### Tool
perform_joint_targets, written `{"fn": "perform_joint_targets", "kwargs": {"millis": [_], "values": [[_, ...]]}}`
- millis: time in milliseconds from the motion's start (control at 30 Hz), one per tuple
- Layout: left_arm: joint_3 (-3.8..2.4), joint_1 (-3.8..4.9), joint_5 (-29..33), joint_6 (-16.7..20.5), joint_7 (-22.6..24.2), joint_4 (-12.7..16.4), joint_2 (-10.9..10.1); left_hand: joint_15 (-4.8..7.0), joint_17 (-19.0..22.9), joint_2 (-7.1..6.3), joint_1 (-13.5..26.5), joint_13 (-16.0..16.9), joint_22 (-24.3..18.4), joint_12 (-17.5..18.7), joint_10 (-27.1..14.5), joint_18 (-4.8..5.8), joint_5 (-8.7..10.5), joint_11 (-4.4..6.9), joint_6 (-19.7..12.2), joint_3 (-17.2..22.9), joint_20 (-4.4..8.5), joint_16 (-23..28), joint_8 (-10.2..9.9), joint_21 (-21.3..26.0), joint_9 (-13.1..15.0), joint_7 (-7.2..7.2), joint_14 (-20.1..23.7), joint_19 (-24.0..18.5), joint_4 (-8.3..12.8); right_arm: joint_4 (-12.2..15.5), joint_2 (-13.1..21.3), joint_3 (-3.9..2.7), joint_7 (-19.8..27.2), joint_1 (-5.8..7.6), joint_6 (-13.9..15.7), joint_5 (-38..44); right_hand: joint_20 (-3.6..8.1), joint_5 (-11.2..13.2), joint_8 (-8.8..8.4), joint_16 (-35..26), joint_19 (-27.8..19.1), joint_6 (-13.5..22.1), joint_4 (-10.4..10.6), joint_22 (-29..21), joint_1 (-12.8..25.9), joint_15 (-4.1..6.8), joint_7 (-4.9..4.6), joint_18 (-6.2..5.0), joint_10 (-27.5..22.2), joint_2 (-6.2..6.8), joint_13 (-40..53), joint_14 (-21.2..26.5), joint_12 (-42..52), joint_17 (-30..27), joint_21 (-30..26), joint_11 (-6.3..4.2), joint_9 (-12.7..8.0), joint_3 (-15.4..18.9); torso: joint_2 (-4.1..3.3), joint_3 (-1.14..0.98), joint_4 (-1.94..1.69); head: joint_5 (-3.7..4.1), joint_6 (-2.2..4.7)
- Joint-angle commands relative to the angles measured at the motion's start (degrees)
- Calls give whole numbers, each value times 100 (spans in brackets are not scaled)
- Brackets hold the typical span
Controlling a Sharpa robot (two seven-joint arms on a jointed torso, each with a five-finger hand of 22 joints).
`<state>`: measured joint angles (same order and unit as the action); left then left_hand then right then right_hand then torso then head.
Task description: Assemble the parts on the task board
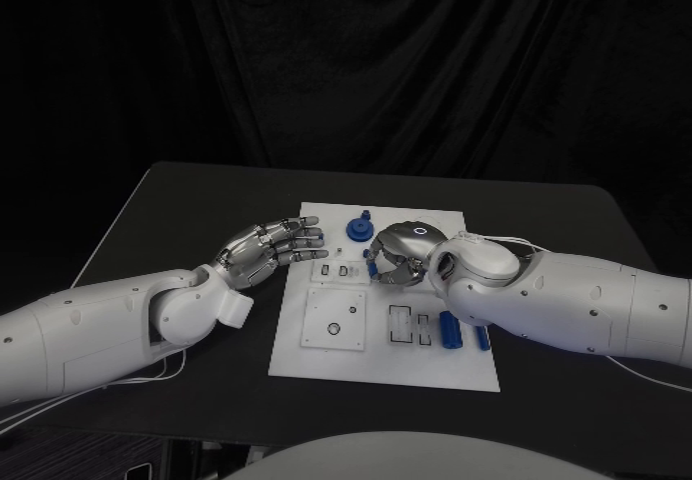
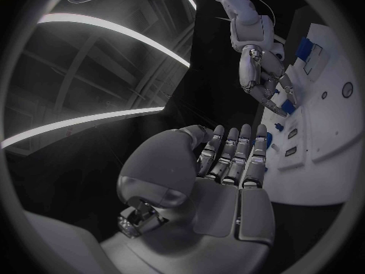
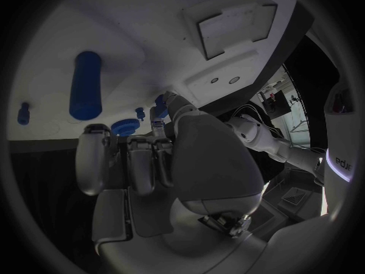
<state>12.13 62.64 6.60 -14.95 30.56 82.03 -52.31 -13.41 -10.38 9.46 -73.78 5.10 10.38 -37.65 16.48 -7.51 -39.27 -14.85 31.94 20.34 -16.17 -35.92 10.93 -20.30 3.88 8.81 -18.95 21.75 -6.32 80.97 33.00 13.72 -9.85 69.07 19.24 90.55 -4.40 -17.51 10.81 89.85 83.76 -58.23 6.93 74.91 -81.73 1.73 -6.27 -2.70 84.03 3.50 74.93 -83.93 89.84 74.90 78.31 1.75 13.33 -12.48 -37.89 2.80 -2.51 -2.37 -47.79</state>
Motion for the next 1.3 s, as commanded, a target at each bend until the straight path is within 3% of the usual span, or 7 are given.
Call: {"fn": "perform_joint_targets", "kwargs": {"millis": [33, 400, 1000, 1300], "values": [[-5, -7, 4, -66, 27, 9, 12, -33, 1, -19, 61, 10, 7, -34, 28, 88, 34, -28, 31, 25, -16, -22, 37, -19, 6, 2, 16, -43, 13, -21, -13, -4, -24, -20, 83, 71, 4, -22, 39, 15, -48, -78, -25, 1091, 19, 27, 54, -41, 597, -38, 1507, -607, 16, 1510, -42, -22, 190, 16, 0, -6, 9, -7, -10], [-5, -8, 4, -86, 7, -12, 24, -31, 1, -28, 66, 10, 7, -35, 28, 87, 40, -24, 28, 26, -14, -23, 37, -19, 6, 0, 16, -44, 20, -19, -46, -5, 97, -28, 280, 72, 6, -16, 38, 15, -41, -80, -15, 1094, 41, 28, 55, -38, 597, -42, 1507, -607, 16, 1510, -34, -24, 200, 21, 6, -5, -2, -2, -15], [-5, -12, 4, -100, -16, -48, 54, -28, 1, -23, 70, 10, 7, -35, 29, 87, 41, -21, 35, 32, -13, -23, 40, -20, 7, -2, 17, -45, 21, -118, -207, -6, 73, -33, 81, 72, 11, 192, -11, 15, -53, -24, 27, 1083, 152, 29, 49, -44, 597, -55, 1507, -607, 16, 1510, -78, -20, 253, 60, 11, -7, -1, 27, -38], [-5, -14, 4, -102, -15, -48, 61, -25, 2, -11, 74, 10, 8, -36, 29, 86, 41, -16, 39, 43, -11, -24, 43, -21, 7, -4, 18, -47, 21, -254, -304, -6, 57, -101, -83, 72, 4, 328, -64, 9, -115, 44, 42, 1043, 199, 16, 28, -72, 597, -49, 1507, -604, 16, 1502, -204, -2, 276, 87, 10, -6, -4, -14, -40]]}}
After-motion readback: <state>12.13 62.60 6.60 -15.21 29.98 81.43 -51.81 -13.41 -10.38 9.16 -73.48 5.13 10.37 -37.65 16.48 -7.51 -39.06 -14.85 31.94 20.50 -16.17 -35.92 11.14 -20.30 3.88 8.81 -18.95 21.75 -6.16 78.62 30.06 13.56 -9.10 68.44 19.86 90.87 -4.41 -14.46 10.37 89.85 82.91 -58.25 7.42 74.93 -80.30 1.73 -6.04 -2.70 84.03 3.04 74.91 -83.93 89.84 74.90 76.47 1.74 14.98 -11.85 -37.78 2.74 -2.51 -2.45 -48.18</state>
